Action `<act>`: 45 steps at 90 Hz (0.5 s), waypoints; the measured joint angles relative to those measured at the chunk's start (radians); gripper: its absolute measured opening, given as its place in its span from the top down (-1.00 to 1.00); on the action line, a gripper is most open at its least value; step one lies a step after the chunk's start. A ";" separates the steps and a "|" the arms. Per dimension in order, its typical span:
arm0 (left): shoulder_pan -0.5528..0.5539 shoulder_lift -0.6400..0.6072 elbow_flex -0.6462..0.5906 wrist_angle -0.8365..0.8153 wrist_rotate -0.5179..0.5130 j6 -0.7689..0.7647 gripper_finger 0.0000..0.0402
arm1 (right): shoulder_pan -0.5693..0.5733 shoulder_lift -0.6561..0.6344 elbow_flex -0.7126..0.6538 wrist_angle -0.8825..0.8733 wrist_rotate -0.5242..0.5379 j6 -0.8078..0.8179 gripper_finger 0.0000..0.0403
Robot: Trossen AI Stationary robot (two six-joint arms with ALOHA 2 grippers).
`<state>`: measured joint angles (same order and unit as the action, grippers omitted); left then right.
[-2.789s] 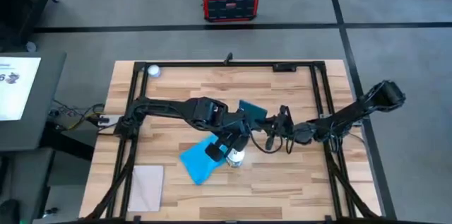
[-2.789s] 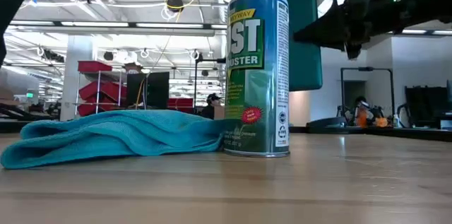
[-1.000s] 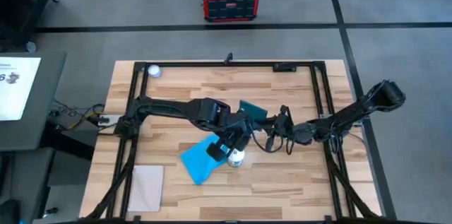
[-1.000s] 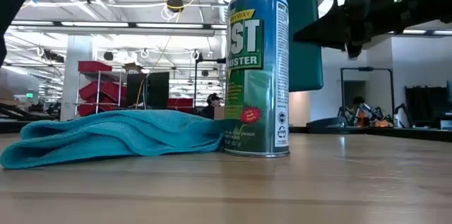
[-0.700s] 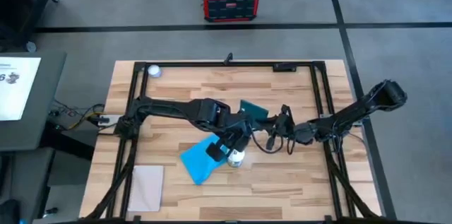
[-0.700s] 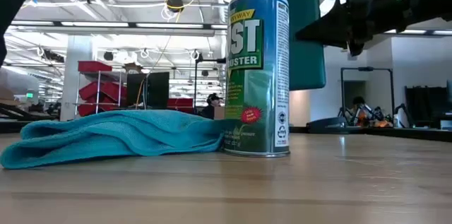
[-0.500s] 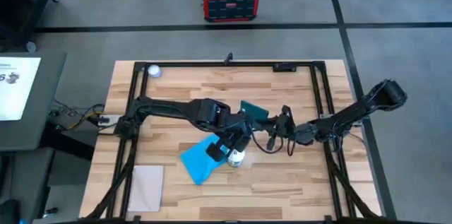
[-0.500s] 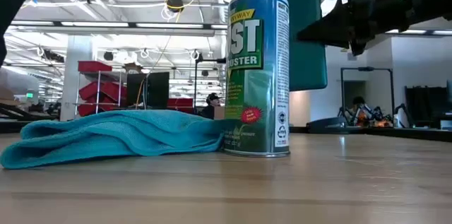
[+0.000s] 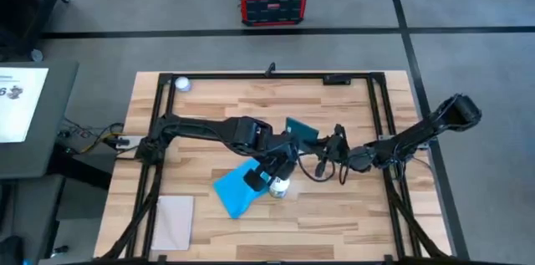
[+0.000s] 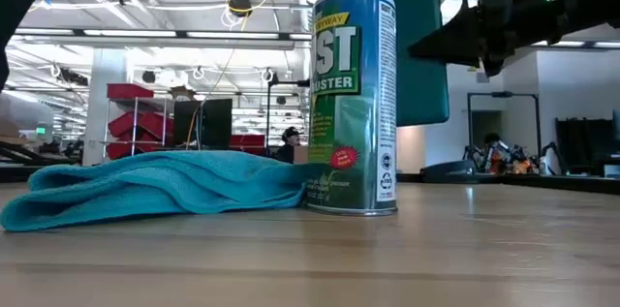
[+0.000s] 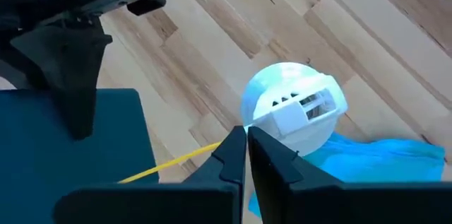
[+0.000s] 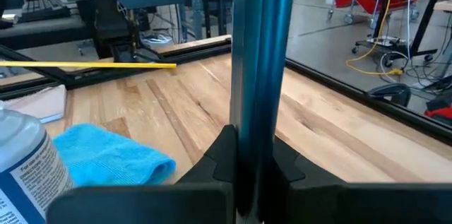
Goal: Apply microfiber cloth
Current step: Spray the back of the blue tablet with the spray bottle
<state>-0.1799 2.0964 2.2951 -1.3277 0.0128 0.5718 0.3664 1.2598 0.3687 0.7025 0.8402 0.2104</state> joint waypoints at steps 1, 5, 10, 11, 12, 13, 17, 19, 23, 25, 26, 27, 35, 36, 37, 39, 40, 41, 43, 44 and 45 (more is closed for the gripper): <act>0.000 0.000 0.000 -0.001 0.000 -0.001 1.00 | 0.000 0.000 0.000 0.000 0.000 0.000 0.96; 0.000 0.000 -0.005 0.001 0.002 -0.003 1.00 | 0.000 0.000 0.000 0.000 0.000 0.000 0.96; 0.003 -0.001 -0.019 0.007 0.005 -0.004 1.00 | 0.000 0.000 0.000 0.000 0.000 0.000 0.96; 0.003 -0.001 -0.022 0.007 0.005 -0.004 1.00 | 0.001 0.000 0.000 0.000 0.000 0.000 0.96; 0.003 -0.002 -0.025 0.007 0.006 -0.004 1.00 | 0.001 0.000 0.000 0.000 0.000 0.000 0.96; 0.004 -0.002 -0.027 0.007 0.007 -0.005 1.00 | 0.001 0.000 0.000 0.000 0.000 0.000 0.96; 0.005 -0.003 -0.038 0.011 0.009 -0.007 1.00 | 0.004 0.000 0.000 0.000 0.000 0.001 0.96; 0.005 -0.003 -0.041 0.011 0.008 -0.007 1.00 | 0.005 0.000 0.000 0.000 0.000 0.001 0.96; 0.005 -0.004 -0.046 0.014 0.008 -0.007 1.00 | 0.007 0.000 0.000 0.000 0.000 0.002 0.96; 0.005 -0.004 -0.048 0.017 0.008 -0.006 1.00 | 0.007 0.000 0.000 0.000 0.000 0.002 0.96; 0.005 -0.004 -0.049 0.017 0.008 -0.006 1.00 | 0.007 0.000 0.000 0.000 0.000 0.002 0.96; 0.005 -0.004 -0.049 0.018 0.008 -0.005 1.00 | 0.007 0.000 0.000 0.000 0.000 0.002 0.96; 0.006 -0.004 -0.050 0.019 0.009 -0.005 1.00 | 0.007 0.000 0.000 0.000 0.000 0.002 0.96; 0.006 -0.004 -0.050 0.019 0.009 -0.005 1.00 | 0.007 0.000 0.000 0.000 0.000 0.002 0.96; 0.006 -0.004 -0.050 0.019 0.009 -0.005 1.00 | 0.007 0.000 0.000 0.000 0.000 0.001 0.96; 0.006 -0.004 -0.050 0.018 0.009 -0.007 1.00 | 0.007 0.000 0.000 0.000 0.000 0.001 0.96; 0.006 -0.004 -0.050 0.018 0.009 -0.007 1.00 | 0.007 0.000 0.000 0.000 0.000 0.001 0.96; 0.006 -0.004 -0.050 0.018 0.008 -0.008 1.00 | 0.007 0.000 0.000 0.000 0.000 0.001 0.96; 0.006 -0.004 -0.050 0.017 0.008 -0.008 1.00 | 0.007 0.000 0.000 0.000 0.000 0.001 0.96; 0.006 -0.004 -0.050 0.017 0.008 -0.009 1.00 | 0.007 0.000 0.000 0.000 0.000 0.001 0.96; 0.006 -0.004 -0.050 0.016 0.008 -0.009 1.00 | 0.007 0.000 0.000 0.000 0.000 0.001 0.96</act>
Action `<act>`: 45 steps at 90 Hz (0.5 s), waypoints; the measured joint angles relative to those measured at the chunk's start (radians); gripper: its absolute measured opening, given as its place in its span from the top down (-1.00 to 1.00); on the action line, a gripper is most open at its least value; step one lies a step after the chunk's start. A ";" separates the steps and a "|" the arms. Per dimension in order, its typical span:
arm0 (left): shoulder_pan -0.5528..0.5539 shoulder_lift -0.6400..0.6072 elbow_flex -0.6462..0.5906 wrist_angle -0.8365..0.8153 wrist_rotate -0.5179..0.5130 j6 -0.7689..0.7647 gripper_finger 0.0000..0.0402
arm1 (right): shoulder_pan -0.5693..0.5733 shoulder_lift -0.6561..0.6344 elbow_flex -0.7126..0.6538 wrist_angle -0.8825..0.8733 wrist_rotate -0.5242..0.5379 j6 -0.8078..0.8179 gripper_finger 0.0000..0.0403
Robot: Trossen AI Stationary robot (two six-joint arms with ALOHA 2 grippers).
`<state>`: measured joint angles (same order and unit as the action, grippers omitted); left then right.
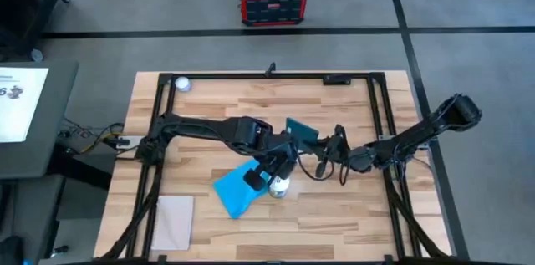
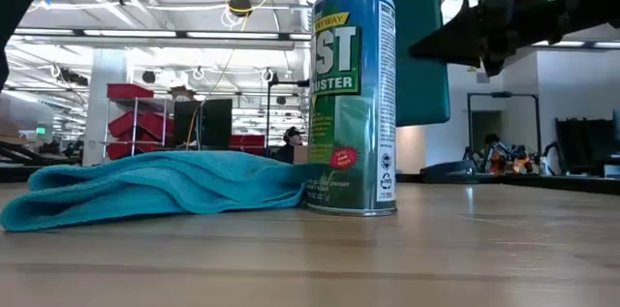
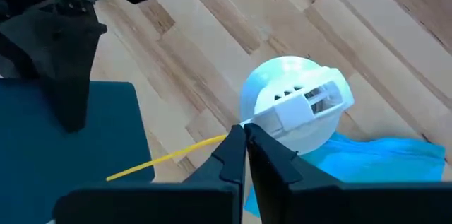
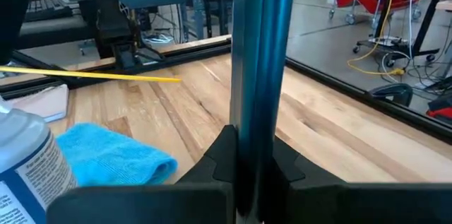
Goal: Apply microfiber cloth
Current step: Spray the back of the blue tablet with the spray bottle
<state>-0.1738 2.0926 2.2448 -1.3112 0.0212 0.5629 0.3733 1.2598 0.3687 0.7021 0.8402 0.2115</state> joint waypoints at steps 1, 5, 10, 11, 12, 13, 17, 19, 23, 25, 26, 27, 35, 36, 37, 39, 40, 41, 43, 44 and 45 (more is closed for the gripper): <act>0.000 0.000 0.000 0.000 0.000 0.000 1.00 | 0.000 0.000 0.000 0.000 0.000 0.000 0.96; 0.000 0.000 0.000 -0.001 0.000 -0.001 1.00 | 0.000 0.000 0.000 0.001 0.000 0.000 0.96; 0.000 0.001 0.000 -0.002 0.000 -0.001 1.00 | 0.000 0.000 0.000 0.000 0.000 0.000 0.96; 0.000 0.001 0.000 -0.002 0.000 -0.001 1.00 | 0.000 0.000 0.000 0.000 0.000 0.000 0.96; 0.000 0.001 -0.001 -0.002 0.000 -0.002 1.00 | 0.000 0.000 0.000 0.000 0.000 -0.001 0.96; 0.000 0.001 -0.001 -0.002 0.000 -0.002 1.00 | 0.000 0.000 0.000 0.000 0.000 -0.001 0.96; 0.000 0.001 -0.001 -0.003 0.000 -0.002 1.00 | 0.000 0.000 0.000 0.000 0.000 -0.001 0.96; 0.000 0.001 -0.001 -0.003 0.000 -0.002 1.00 | 0.000 0.000 0.000 0.000 0.000 -0.001 0.96; 0.000 0.001 -0.001 -0.004 0.000 -0.002 1.00 | 0.000 0.000 0.000 -0.004 0.000 -0.001 0.96; 0.000 0.001 -0.001 -0.004 -0.001 -0.003 1.00 | 0.000 0.000 0.000 -0.008 0.000 0.000 0.96; 0.000 0.001 -0.001 -0.004 -0.001 -0.003 1.00 | 0.000 0.000 0.000 -0.011 0.000 0.000 0.96; 0.000 0.001 -0.001 -0.004 -0.001 -0.004 1.00 | 0.000 0.000 0.000 -0.013 0.000 0.001 0.96; 0.000 0.002 -0.002 -0.005 -0.001 -0.007 1.00 | 0.000 0.000 0.000 -0.027 0.015 0.014 0.96; 0.000 0.002 -0.002 -0.005 -0.001 -0.007 1.00 | 0.000 0.000 0.000 -0.028 0.018 0.015 0.96; 0.000 0.002 -0.002 -0.005 -0.001 -0.007 1.00 | 0.000 0.000 0.000 -0.029 0.021 0.017 0.96; 0.000 0.002 -0.002 -0.005 0.000 -0.007 1.00 | 0.000 0.000 0.000 -0.029 0.023 0.017 0.96; 0.000 0.002 -0.002 -0.005 0.000 -0.008 1.00 | 0.000 0.000 0.000 -0.029 0.023 0.017 0.96; 0.000 0.002 -0.002 -0.005 0.001 -0.009 1.00 | 0.000 0.000 0.000 -0.029 0.023 0.017 0.96; 0.000 0.002 -0.002 -0.005 0.003 -0.010 1.00 | 0.000 0.000 0.000 -0.029 0.024 0.018 0.96; 0.000 0.002 -0.002 -0.006 0.004 -0.010 1.00 | 0.000 0.000 0.000 -0.029 0.024 0.018 0.96; 0.000 0.002 -0.002 -0.006 0.005 -0.010 1.00 | 0.000 0.000 0.000 -0.029 0.024 0.018 0.96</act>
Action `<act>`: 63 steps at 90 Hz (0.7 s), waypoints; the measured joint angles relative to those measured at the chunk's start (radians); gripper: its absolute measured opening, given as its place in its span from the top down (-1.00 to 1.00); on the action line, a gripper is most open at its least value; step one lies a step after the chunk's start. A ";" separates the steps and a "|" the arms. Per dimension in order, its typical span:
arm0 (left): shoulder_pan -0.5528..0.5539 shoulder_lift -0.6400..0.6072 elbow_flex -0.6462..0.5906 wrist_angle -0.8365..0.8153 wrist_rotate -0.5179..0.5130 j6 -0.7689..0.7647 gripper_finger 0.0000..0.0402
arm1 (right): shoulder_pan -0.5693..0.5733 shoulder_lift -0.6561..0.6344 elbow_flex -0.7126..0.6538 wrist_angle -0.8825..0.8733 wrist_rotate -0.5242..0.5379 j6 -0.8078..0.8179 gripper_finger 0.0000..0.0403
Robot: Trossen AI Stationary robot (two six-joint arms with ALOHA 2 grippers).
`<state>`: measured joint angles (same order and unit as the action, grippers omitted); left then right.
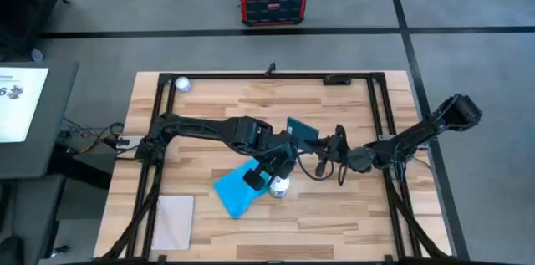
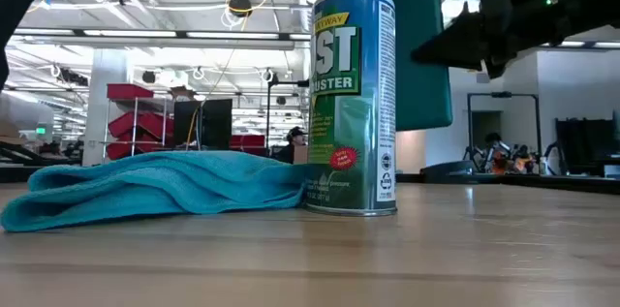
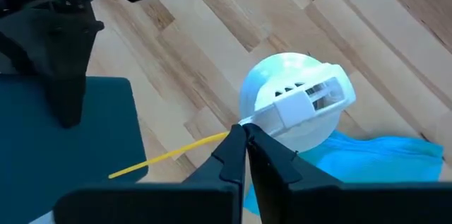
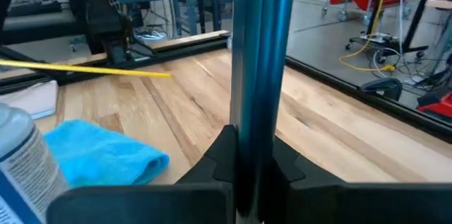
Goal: Apply microfiber cloth
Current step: Spray the back of the blue tablet with the spray bottle
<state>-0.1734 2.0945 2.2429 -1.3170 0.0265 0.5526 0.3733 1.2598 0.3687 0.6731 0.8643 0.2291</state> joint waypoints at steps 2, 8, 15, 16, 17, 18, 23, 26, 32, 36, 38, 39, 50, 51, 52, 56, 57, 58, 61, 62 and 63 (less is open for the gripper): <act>0.000 0.000 0.000 0.000 0.002 0.000 1.00 | 0.000 0.000 0.000 0.000 0.000 0.000 0.96; 0.000 0.000 0.000 0.000 0.004 -0.003 1.00 | 0.000 -0.007 0.000 0.000 0.003 0.002 0.96; 0.000 0.001 -0.001 0.002 0.005 -0.007 1.00 | 0.001 -0.021 0.000 0.004 0.030 -0.002 0.96; 0.000 0.001 -0.001 0.003 0.006 -0.007 1.00 | 0.002 -0.024 0.000 0.004 0.035 -0.005 0.96; 0.000 0.001 -0.001 0.003 0.006 -0.007 1.00 | 0.003 -0.026 0.000 0.003 0.040 -0.008 0.96; 0.000 0.001 -0.001 0.003 0.007 -0.007 1.00 | 0.004 -0.028 0.000 0.004 0.045 -0.011 0.96; 0.000 0.001 -0.001 0.004 0.007 -0.007 1.00 | 0.013 -0.037 0.000 0.016 0.081 -0.035 0.96; 0.000 0.001 -0.001 0.004 0.008 -0.007 1.00 | 0.019 -0.044 0.000 0.024 0.096 -0.049 0.96; 0.000 0.001 -0.001 0.004 0.008 -0.007 1.00 | 0.034 -0.056 0.000 0.041 0.109 -0.073 0.96; 0.000 0.001 -0.001 0.005 0.008 -0.007 1.00 | 0.042 -0.059 0.000 0.046 0.109 -0.077 0.96; 0.000 0.001 -0.001 0.005 0.008 -0.007 1.00 | 0.044 -0.059 0.000 0.045 0.108 -0.077 0.96; 0.000 0.001 -0.001 0.005 0.009 -0.007 1.00 | 0.046 -0.059 0.000 0.042 0.108 -0.077 0.96; 0.000 0.002 -0.001 0.007 0.012 -0.007 1.00 | 0.052 -0.048 0.000 0.018 0.107 -0.037 0.96; 0.000 0.002 -0.001 0.007 0.013 -0.007 1.00 | 0.052 -0.048 0.000 0.014 0.107 -0.032 0.96; 0.000 0.002 -0.001 0.007 0.013 -0.007 1.00 | 0.052 -0.047 0.000 0.010 0.107 -0.028 0.96; 0.000 0.002 -0.001 0.008 0.013 -0.003 1.00 | 0.052 -0.044 0.000 0.002 0.107 -0.019 0.96; 0.000 0.002 -0.001 0.008 0.013 -0.001 1.00 | 0.052 -0.044 0.000 0.002 0.107 -0.019 0.96; 0.000 0.002 -0.001 0.008 0.013 0.001 1.00 | 0.052 -0.044 0.000 0.002 0.107 -0.018 0.96; 0.000 0.002 -0.001 0.012 0.013 0.004 1.00 | 0.052 -0.044 0.000 0.004 0.107 -0.018 0.96; 0.000 0.002 -0.001 0.013 0.012 0.004 1.00 | 0.053 -0.044 0.000 0.005 0.107 -0.018 0.96; 0.000 0.002 -0.001 0.014 0.012 0.004 1.00 | 0.053 -0.044 0.000 0.007 0.107 -0.018 0.96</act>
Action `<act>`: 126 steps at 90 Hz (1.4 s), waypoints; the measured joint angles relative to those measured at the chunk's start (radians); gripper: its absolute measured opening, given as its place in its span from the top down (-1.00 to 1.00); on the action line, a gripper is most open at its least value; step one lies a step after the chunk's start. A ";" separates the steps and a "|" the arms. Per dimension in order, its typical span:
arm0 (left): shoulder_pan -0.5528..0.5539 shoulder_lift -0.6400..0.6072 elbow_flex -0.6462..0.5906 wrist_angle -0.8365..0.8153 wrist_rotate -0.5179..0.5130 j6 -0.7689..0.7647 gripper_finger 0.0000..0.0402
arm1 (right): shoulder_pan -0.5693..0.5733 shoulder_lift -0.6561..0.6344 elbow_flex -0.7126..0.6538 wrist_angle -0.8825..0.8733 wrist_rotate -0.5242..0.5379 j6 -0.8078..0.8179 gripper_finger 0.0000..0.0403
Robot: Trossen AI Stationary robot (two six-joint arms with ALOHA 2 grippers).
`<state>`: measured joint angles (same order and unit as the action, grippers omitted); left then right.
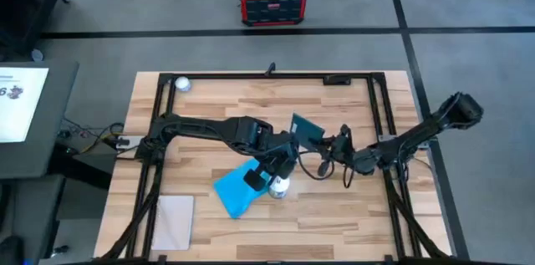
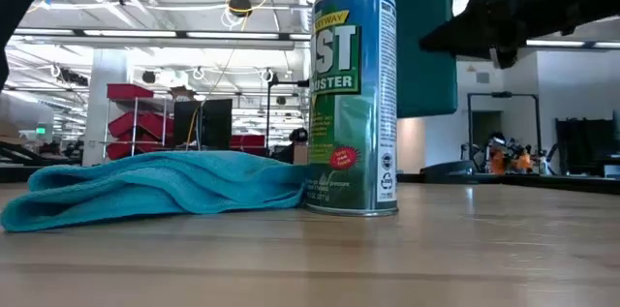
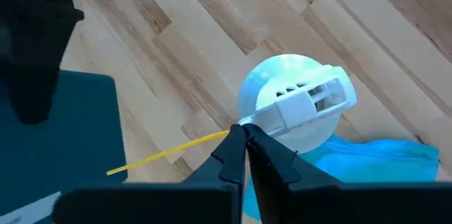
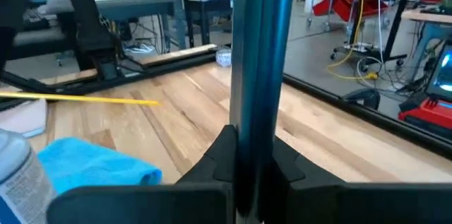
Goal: Apply microfiber cloth
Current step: Spray the back of the blue tablet with the spray bottle, then wipe the back of the blue tablet with the blue microfiber cloth
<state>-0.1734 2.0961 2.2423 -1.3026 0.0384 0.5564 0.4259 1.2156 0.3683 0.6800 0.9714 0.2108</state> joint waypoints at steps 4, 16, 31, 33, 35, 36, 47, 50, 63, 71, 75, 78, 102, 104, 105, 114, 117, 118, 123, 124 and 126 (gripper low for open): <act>0.000 0.001 0.009 -0.001 -0.008 0.000 1.00 | 0.000 -0.001 0.000 0.003 0.000 0.000 0.96; -0.001 0.007 0.069 0.008 -0.069 -0.006 1.00 | 0.000 -0.001 0.000 0.001 0.000 0.000 0.96; -0.009 -0.031 0.102 0.035 -0.184 0.006 1.00 | 0.006 -0.001 0.000 -0.004 -0.001 -0.001 0.96; -0.010 -0.038 0.104 0.032 -0.207 0.007 1.00 | 0.007 -0.001 0.000 -0.008 -0.001 -0.001 0.96; -0.013 -0.047 0.109 0.026 -0.230 0.006 1.00 | 0.008 -0.001 0.000 -0.011 -0.001 -0.001 0.96; -0.015 -0.051 0.109 0.023 -0.243 0.005 1.00 | 0.009 -0.001 0.000 -0.012 -0.001 -0.001 0.96; -0.028 -0.107 0.109 -0.029 -0.323 -0.076 1.00 | 0.013 -0.001 0.000 -0.018 -0.004 -0.001 0.96; -0.029 -0.122 0.109 -0.056 -0.324 -0.125 1.00 | 0.013 -0.001 0.000 -0.019 -0.003 -0.001 0.96; -0.039 -0.133 0.110 -0.229 -0.324 -0.333 1.00 | 0.013 -0.001 0.000 -0.019 -0.004 -0.001 0.96; -0.043 -0.125 0.062 -0.270 -0.323 -0.418 1.00 | 0.019 -0.001 0.000 -0.015 -0.003 -0.001 0.96; -0.043 -0.126 0.022 -0.267 -0.321 -0.436 1.00 | 0.025 -0.001 0.000 -0.013 -0.004 -0.001 0.96; -0.043 -0.125 -0.007 -0.271 -0.320 -0.439 0.98 | 0.029 -0.001 0.000 -0.010 -0.004 -0.001 0.96; -0.025 -0.172 -0.265 -0.262 -0.299 -0.465 0.70 | 0.066 -0.001 0.000 -0.007 -0.002 -0.006 0.96; -0.023 -0.189 -0.290 -0.257 -0.297 -0.465 0.68 | 0.068 -0.001 0.000 -0.009 -0.003 -0.007 0.96; -0.022 -0.198 -0.303 -0.252 -0.297 -0.467 0.67 | 0.068 -0.001 0.000 -0.010 -0.003 -0.007 0.96; -0.011 -0.299 -0.441 -0.172 -0.273 -0.514 0.62 | 0.078 -0.001 0.000 -0.011 -0.002 -0.008 0.96; -0.010 -0.341 -0.496 -0.113 -0.266 -0.527 0.62 | 0.078 -0.001 0.000 -0.011 -0.001 -0.008 0.96; -0.010 -0.356 -0.515 -0.090 -0.264 -0.530 0.62 | 0.078 -0.001 0.000 -0.010 -0.001 -0.008 0.96; -0.010 -0.429 -0.612 0.022 -0.252 -0.543 0.62 | 0.078 -0.001 0.000 -0.010 -0.001 -0.009 0.96; -0.010 -0.445 -0.634 0.046 -0.251 -0.545 0.62 | 0.078 -0.001 0.000 -0.010 -0.001 -0.009 0.96; -0.011 -0.476 -0.672 0.085 -0.251 -0.551 0.62 | 0.078 -0.001 0.000 -0.008 0.000 -0.009 0.96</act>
<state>-0.1843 1.6203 1.5698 -1.2180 -0.2122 0.0053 0.5041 1.2148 0.3687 0.6720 0.9714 0.2020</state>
